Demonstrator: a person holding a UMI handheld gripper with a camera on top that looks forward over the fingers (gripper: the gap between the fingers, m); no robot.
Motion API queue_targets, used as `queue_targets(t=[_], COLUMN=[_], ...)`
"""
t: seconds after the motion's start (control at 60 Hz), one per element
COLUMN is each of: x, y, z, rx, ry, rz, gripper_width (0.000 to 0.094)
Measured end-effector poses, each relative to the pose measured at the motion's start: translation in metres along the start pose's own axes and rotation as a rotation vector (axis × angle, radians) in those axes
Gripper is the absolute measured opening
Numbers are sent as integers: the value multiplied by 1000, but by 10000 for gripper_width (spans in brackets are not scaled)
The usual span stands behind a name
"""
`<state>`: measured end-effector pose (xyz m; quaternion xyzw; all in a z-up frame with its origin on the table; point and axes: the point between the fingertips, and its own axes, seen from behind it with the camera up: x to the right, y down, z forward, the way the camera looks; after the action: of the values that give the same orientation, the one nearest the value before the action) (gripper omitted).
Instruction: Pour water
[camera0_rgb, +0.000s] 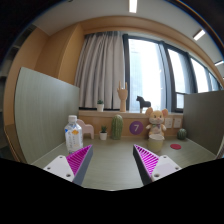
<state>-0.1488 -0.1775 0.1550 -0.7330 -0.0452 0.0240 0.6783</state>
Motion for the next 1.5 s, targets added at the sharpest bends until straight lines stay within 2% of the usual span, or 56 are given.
queue_targets(t=[0.15,0.267,0.6,0.683,0.75,0.817,0.85,1.033,1.267,1.5], x=[-91,-129,-164,-171,-170,-163,-163,-162,-143,-9], y=[10,13,28,31,35,38,38,37,30,-22], z=[10,34,111,126,134,142,142,143,146,193], rx=[-7,-13,-38,-29,-38,-43,-36,-13,-30,29], ry=[-126,-176,-153,-174,-169,-147,-151,-168,-146,-101], rz=[7,11,15,31,22,-18,-40,-5,43,460], gripper_width=[829,828,819,776,696,555,545,361,362,361])
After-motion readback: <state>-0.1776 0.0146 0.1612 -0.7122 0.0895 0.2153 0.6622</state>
